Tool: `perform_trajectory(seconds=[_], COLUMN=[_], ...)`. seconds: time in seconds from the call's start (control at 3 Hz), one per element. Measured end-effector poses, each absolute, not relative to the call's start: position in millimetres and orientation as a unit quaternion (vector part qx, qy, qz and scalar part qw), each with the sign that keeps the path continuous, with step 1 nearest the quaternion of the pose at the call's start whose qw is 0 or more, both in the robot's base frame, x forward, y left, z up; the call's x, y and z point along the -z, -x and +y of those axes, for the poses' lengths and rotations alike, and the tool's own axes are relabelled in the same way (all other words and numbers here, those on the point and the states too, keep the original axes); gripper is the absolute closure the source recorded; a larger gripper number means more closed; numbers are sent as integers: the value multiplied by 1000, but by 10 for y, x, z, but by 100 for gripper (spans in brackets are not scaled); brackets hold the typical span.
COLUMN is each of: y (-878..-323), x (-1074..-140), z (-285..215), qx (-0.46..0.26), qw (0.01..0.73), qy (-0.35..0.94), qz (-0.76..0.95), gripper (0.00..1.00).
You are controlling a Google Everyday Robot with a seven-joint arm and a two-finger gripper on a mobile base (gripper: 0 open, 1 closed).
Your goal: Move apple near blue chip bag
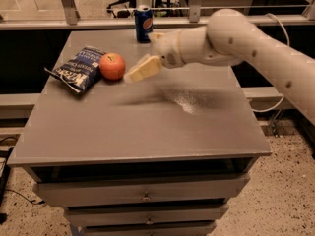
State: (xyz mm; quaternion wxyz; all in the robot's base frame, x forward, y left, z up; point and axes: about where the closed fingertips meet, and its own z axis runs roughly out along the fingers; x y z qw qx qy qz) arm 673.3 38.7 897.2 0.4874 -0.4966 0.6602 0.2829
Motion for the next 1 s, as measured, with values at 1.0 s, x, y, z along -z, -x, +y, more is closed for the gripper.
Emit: perform_trajectory(seconds=[1.0], y=[-6535], x=[-9184], z=[-673], qx=[-244], qw=[539], qy=[430], qz=[683], gripper=[0])
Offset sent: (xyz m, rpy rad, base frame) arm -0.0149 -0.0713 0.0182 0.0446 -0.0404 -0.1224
